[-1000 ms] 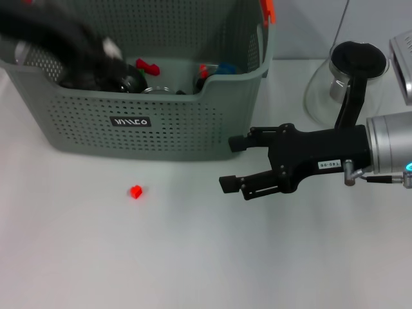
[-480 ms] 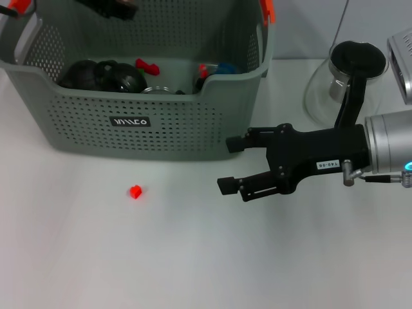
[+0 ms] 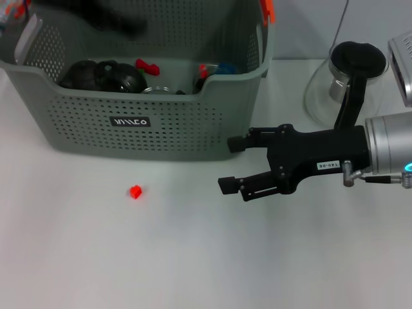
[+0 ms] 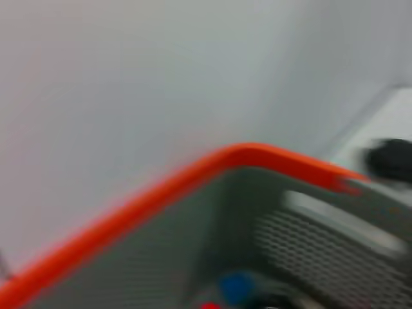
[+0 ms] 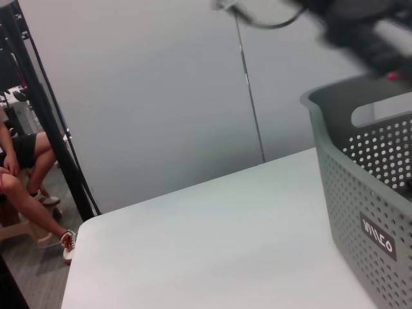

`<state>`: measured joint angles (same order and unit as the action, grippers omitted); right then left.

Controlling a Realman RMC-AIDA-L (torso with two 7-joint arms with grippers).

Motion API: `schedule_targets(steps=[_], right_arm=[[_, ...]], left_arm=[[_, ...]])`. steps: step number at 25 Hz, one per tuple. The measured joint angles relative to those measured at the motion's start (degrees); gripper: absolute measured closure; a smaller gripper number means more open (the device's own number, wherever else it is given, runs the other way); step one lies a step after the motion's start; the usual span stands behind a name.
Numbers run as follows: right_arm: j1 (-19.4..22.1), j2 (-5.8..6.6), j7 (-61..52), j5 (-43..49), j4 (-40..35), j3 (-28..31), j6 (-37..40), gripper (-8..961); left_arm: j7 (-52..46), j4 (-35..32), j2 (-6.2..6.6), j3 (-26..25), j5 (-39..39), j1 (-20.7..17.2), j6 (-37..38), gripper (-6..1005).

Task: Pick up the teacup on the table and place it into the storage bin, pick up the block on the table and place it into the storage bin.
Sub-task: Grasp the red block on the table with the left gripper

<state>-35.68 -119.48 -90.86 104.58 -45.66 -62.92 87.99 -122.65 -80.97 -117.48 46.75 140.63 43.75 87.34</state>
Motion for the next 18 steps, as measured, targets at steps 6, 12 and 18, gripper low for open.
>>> schedule_targets(steps=[6, 12, 18], right_arm=[[0.1, 0.02, 0.0, -0.1, 0.1, 0.0, -0.5, 29], [0.2, 0.04, -0.5, 0.0, 0.2, 0.1, -0.6, 29], [0.2, -0.04, -0.6, 0.1, 0.3, 0.6, -0.7, 29]], left_arm=[[10.5, -7.2, -1.19, 0.1, -18.1, -10.2, 20.3, 81], [13.0, -8.4, -4.34, 4.9, -10.2, -15.1, 21.8, 69], [6.8, -3.8, -6.77, 15.1, 4.2, -14.4, 11.6, 91]])
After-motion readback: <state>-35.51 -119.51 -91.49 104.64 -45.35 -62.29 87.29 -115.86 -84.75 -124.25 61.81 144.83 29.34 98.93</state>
